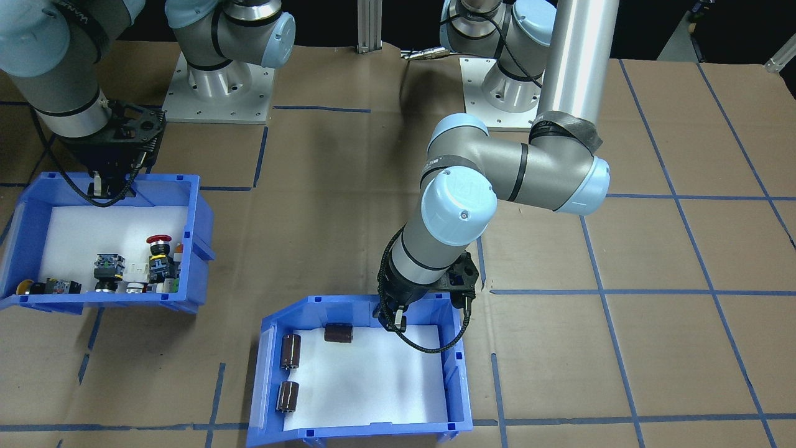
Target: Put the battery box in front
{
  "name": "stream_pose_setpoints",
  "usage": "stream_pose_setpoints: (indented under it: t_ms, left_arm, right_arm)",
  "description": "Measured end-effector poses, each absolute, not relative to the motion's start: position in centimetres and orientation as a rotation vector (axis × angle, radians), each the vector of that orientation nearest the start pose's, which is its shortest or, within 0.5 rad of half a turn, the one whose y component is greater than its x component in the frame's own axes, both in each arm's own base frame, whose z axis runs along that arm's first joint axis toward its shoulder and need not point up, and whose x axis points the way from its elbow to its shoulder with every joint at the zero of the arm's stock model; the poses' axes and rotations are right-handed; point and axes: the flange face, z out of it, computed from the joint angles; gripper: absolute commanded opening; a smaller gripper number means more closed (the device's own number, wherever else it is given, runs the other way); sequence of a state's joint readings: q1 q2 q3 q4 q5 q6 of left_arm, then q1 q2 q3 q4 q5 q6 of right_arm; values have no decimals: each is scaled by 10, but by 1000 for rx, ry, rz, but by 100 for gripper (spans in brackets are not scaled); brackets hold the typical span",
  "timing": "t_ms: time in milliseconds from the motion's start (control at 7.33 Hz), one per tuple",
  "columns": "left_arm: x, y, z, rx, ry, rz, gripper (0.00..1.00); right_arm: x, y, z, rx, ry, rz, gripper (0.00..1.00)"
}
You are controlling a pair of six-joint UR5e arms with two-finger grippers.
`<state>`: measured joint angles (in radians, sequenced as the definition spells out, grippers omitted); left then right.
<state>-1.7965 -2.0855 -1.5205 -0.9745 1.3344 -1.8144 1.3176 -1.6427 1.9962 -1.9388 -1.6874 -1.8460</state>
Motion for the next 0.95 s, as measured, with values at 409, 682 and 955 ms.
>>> stream_pose_setpoints:
  t_ms: [409, 682, 955]
  left_arm:
    - [-303, -620, 274, -2406, 2362, 220, 99]
    - [-302, -620, 275, -2381, 2393, 208, 99]
    - [-300, -617, 293, -2366, 2424, 192, 97]
  right_arm:
    - [15, -440, 350, -2282, 2244, 139, 6]
    - [25, -414, 342, -2268, 2239, 132, 6]
    - [51, -392, 335, -2265, 2240, 131, 6]
